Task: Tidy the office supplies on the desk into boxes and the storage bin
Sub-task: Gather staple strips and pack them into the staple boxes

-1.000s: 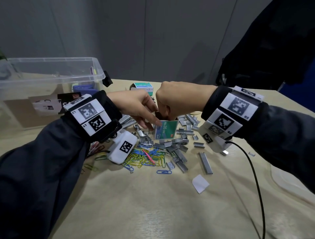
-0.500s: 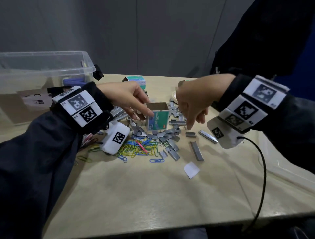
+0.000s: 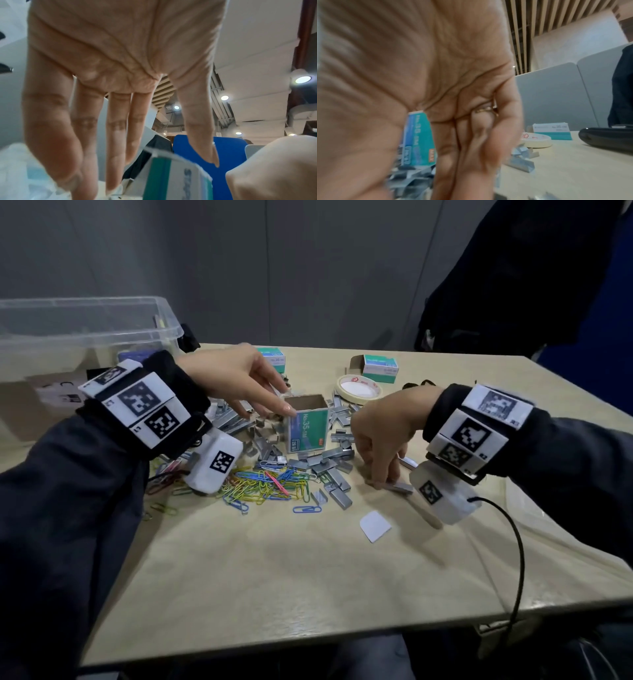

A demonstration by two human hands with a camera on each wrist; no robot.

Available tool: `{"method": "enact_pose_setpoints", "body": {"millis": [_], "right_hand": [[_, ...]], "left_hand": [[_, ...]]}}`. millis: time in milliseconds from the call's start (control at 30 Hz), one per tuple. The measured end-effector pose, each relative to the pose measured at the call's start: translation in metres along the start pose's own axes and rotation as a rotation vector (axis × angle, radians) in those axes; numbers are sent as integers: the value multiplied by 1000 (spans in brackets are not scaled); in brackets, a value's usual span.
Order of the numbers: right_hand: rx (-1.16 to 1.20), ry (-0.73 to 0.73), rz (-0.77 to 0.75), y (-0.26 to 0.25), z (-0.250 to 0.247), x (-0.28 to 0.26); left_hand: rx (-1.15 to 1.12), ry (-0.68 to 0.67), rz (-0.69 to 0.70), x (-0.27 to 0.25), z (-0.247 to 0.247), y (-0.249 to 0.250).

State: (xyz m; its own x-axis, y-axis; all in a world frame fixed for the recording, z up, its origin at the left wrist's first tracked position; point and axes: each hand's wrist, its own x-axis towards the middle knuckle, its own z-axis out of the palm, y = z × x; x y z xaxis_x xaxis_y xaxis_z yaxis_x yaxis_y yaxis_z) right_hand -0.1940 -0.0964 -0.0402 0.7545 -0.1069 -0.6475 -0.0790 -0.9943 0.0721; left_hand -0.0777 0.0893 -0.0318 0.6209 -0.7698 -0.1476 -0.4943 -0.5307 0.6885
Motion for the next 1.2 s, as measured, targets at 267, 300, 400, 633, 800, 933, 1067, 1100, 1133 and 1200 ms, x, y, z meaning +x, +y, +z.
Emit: {"method": "enact_pose_setpoints", "body": {"millis": [267,300,400,633,800,933,1067,1100,1133,1200], "right_hand": [[135,227,-47,8,-2,-5],[196,231,-44,10,-4,-4],[338,205,-56,16,-8,-2],[619,202,-203,34,-14,-8],[1034,363,-418,48,-27,-26],[1275,474,-541,41,-31,-33],[1378,620,-642,26,-23,-24],[1385,664,-662,23,-21,-22],[1393,706,-681,20,-20,-19],[1411,769,-706,17,-18,-14]], "left_hand": [[37,198,44,-7,-2,9],[30,247,55,-6,0,9],[-17,377,84,-5,1,10],[-65,517,204,-14,5,24],[-54,402,266,-27,11,38],[-65,122,197,-30,15,42],[-251,175,232,-26,22,42],[-299,204,232,-26,22,41],[-330,222,231,-26,21,41],[-349,216,234,-28,18,41]]}}
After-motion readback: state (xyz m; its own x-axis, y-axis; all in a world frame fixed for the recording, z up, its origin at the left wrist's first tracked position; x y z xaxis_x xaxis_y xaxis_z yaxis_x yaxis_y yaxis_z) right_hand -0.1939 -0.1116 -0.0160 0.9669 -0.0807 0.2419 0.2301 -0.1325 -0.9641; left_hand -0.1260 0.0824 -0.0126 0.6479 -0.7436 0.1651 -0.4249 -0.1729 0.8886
